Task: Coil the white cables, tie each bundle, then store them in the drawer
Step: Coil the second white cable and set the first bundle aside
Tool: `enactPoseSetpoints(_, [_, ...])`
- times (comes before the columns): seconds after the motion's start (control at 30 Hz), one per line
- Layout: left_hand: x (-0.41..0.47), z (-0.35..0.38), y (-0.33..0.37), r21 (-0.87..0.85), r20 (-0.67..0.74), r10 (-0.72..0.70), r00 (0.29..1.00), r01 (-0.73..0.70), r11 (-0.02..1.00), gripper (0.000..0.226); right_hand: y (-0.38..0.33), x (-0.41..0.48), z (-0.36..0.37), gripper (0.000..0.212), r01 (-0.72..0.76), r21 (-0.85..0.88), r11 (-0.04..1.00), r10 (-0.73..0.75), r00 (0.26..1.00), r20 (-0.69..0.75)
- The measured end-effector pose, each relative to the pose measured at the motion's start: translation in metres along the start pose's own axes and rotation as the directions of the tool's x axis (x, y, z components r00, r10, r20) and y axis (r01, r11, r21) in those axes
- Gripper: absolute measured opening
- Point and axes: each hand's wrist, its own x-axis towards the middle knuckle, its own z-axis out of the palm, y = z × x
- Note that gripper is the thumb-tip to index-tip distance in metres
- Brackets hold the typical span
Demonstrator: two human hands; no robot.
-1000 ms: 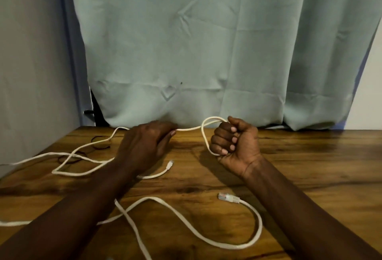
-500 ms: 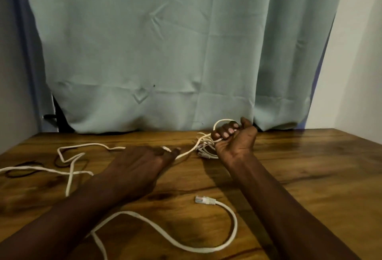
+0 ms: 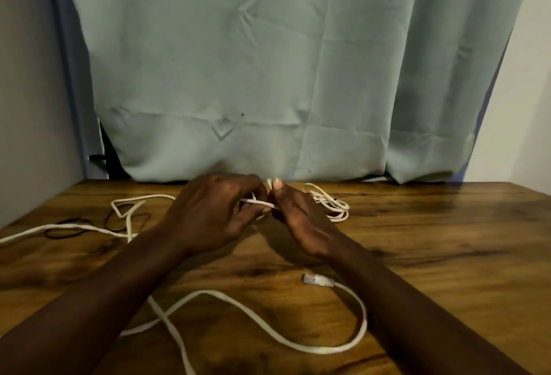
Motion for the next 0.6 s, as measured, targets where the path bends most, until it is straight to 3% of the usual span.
enactPoseSetpoints(0.07, [0.0, -0.001, -0.006, -0.092, -0.045, -0.104, 0.994, 0.1, 0.991, 0.021, -0.006, -0.001, 0.002, 0.066, 0.008, 0.058, 0.998, -0.011, 0.999, 0.051])
enactPoseSetpoints(0.13, [0.001, 0.001, -0.009, -0.229, -0.037, -0.187, 0.982, 0.174, 0.958, 0.024, -0.014, 0.0, 0.006, 0.063, -0.034, 0.267, 0.963, 0.006, 0.995, 0.103])
enactPoseSetpoints(0.27, [0.002, 0.007, -0.002, -0.63, 0.249, -0.32, 0.914, 0.404, 0.663, 0.025, -0.02, 0.001, 0.004, 0.056, -0.154, 0.642, 0.751, 0.105, 0.988, 0.115])
enactPoseSetpoints(0.4, [0.001, 0.012, 0.009, -0.708, 0.349, -0.366, 0.863, 0.498, 0.501, 0.024, -0.02, 0.0, 0.002, 0.055, -0.262, 0.783, 0.565, 0.18, 0.965, 0.193])
enactPoseSetpoints(0.47, [0.002, 0.014, 0.013, -0.757, 0.411, -0.383, 0.827, 0.544, 0.362, 0.022, -0.02, 0.001, 0.003, 0.054, -0.3, 0.815, 0.497, 0.209, 0.952, 0.223])
enactPoseSetpoints(0.53, [0.004, 0.012, 0.016, -0.788, 0.471, -0.385, 0.793, 0.575, 0.22, 0.021, -0.02, 0.002, 0.003, 0.052, -0.322, 0.824, 0.467, 0.243, 0.942, 0.23])
enactPoseSetpoints(0.6, [0.006, 0.011, 0.018, -0.793, 0.497, -0.386, 0.777, 0.588, 0.162, 0.022, -0.017, 0.004, 0.001, 0.046, -0.333, 0.819, 0.467, 0.245, 0.939, 0.242])
